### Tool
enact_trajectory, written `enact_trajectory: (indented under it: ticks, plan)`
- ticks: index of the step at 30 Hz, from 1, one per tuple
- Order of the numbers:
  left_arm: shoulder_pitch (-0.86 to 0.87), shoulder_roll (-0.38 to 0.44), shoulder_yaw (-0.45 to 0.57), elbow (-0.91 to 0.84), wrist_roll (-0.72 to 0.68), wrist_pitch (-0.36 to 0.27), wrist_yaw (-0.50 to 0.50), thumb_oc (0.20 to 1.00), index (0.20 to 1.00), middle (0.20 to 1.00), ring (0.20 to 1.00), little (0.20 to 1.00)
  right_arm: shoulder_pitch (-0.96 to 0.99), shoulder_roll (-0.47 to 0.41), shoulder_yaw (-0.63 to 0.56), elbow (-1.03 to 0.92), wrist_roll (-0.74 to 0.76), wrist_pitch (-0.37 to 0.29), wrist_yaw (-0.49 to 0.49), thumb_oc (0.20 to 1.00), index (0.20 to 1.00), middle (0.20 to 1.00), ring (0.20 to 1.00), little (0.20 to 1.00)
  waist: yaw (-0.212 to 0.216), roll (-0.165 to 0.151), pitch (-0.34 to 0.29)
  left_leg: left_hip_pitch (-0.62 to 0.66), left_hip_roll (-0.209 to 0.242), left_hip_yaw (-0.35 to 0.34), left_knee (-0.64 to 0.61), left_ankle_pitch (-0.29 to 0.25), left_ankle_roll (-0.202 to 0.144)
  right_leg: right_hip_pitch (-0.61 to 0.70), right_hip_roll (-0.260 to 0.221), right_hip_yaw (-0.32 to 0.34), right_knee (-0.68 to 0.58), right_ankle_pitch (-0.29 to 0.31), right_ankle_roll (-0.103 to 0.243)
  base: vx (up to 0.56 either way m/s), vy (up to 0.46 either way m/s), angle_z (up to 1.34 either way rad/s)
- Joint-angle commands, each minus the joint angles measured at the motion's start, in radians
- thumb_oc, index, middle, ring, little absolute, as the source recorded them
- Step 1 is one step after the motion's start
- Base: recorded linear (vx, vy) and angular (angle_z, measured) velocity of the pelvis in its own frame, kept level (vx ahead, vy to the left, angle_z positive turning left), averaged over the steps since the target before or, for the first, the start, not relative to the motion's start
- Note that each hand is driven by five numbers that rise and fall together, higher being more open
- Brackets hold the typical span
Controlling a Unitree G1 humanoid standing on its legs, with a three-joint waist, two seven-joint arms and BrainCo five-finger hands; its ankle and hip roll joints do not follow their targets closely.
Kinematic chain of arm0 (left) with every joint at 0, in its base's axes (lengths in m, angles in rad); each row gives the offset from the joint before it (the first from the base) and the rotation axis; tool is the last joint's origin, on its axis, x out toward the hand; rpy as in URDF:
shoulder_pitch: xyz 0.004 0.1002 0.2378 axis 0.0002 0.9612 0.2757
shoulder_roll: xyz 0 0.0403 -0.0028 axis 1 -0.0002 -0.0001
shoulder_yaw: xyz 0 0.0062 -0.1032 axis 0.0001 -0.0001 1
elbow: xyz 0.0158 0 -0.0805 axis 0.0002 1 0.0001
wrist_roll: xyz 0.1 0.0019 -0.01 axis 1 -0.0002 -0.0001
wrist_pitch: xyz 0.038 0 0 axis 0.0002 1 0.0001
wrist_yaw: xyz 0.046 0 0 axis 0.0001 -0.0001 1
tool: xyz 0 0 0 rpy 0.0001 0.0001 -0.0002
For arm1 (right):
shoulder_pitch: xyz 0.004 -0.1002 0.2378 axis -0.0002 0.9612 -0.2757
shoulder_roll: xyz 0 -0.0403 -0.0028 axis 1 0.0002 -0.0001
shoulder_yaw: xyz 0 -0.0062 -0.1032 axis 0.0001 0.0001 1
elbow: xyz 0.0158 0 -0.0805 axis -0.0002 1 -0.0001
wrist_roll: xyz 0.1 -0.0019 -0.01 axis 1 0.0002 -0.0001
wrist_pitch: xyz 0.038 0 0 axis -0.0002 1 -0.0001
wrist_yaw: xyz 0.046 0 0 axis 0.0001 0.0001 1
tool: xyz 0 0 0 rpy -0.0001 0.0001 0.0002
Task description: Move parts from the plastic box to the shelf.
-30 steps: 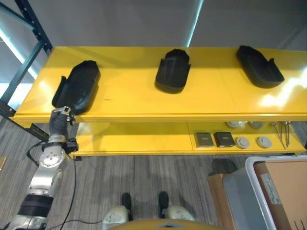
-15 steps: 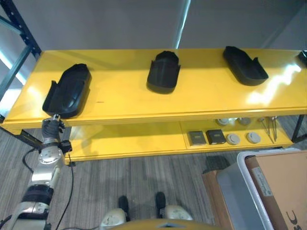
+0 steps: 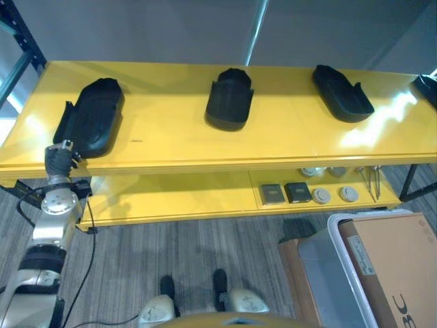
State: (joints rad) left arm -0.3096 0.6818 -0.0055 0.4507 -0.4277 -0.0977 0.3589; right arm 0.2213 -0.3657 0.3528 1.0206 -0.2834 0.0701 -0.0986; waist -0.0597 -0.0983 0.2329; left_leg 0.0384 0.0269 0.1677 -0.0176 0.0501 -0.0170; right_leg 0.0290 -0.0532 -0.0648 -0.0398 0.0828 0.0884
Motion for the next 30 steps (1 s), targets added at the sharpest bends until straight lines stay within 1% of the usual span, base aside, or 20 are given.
enact_trajectory:
  ticks: [1,5,6,8,12,18,22,26,30]
  plan:
    - [-0.102,0.074,-0.007,-0.004,0.049,-0.047,-0.015,0.2,0.2,0.2,0.2,0.2,-0.001,-0.051,0.049,-0.01,-0.032,0.015,0.016,1.0,1.0,1.0,1.0,1.0,-0.009,0.01,-0.012,-0.096,0.017,0.001,0.15,-0.081,0.037,-0.051,-0.005,0.044,0.075,-0.013,0.061,0.0,0.0,0.0]
    - [-0.118,0.086,-0.016,0.009,0.05,-0.007,-0.017,0.2,0.2,0.2,0.2,0.2,0.001,-0.056,0.051,-0.024,-0.032,0.027,0.028,1.0,1.0,1.0,1.0,1.0,-0.012,0.007,-0.015,-0.098,0.019,0.002,0.153,-0.08,0.037,-0.049,-0.001,0.047,0.074,-0.013,0.061,0.0,0.0,0.0]
    - [-0.121,0.086,-0.017,0.014,0.05,-0.006,-0.017,0.2,0.2,0.2,0.2,0.2,0.001,-0.056,0.051,-0.025,-0.032,0.028,0.029,1.0,1.0,1.0,1.0,1.0,-0.012,0.006,-0.015,-0.099,0.019,0.002,0.154,-0.08,0.037,-0.049,-0.001,0.048,0.075,-0.013,0.06,0.0,0.0,0.0]
    - [-0.138,0.093,-0.03,0.05,0.054,0.015,-0.017,0.2,0.2,0.2,0.2,0.2,-0.001,-0.059,0.054,-0.03,-0.028,0.029,0.037,1.0,1.0,1.0,1.0,1.0,-0.016,0.003,-0.013,-0.105,0.022,0.004,0.162,-0.081,0.038,-0.051,0.001,0.051,0.078,-0.012,0.06,0.0,-0.016,0.0]
    - [-0.181,0.096,-0.056,0.138,0.061,0.022,-0.013,0.2,0.2,0.2,0.2,0.2,-0.013,-0.062,0.07,-0.046,-0.014,0.037,0.041,1.0,1.0,1.0,1.0,1.0,-0.022,-0.008,-0.001,-0.13,0.027,0.008,0.182,-0.085,0.038,-0.064,0.003,0.057,0.082,-0.011,0.059,-0.04,-0.039,-0.03]
    - [-0.247,0.093,-0.082,0.256,0.053,0.011,0.01,0.2,0.2,0.2,0.2,0.2,-0.045,-0.06,0.102,-0.061,0.019,0.037,0.034,1.0,1.0,1.0,1.0,1.0,-0.027,-0.03,0.039,-0.183,0.036,0.007,0.221,-0.093,0.041,-0.099,0.011,0.062,0.095,-0.006,0.055,-0.09,-0.039,-0.05]
    - [-0.318,0.119,-0.106,0.318,0.035,0.01,0.039,0.2,0.2,0.2,0.2,0.2,-0.072,-0.062,0.131,-0.074,0.044,0.038,0.029,1.0,1.0,1.0,1.0,1.0,-0.035,-0.044,0.063,-0.223,0.044,0.011,0.24,-0.09,0.041,-0.13,0.017,0.066,0.102,0.0,0.049,-0.1,-0.031,0.0]
    - [-0.382,0.147,-0.128,0.359,0.021,0.015,0.042,0.2,0.2,0.2,0.2,0.2,-0.089,-0.064,0.151,-0.09,0.058,0.04,0.03,1.0,1.0,1.0,1.0,1.0,-0.042,-0.057,0.078,-0.252,0.047,0.014,0.252,-0.089,0.042,-0.152,0.023,0.07,0.104,0.006,0.044,-0.08,-0.035,0.01]
    - [-0.439,0.163,-0.151,0.392,0.011,0.034,0.05,0.2,0.2,0.2,0.2,0.2,-0.103,-0.063,0.169,-0.104,0.069,0.046,0.03,1.0,1.0,1.0,1.0,1.0,-0.048,-0.066,0.086,-0.268,0.048,0.016,0.256,-0.088,0.044,-0.163,0.029,0.076,0.101,0.012,0.041,-0.05,-0.022,-0.01]
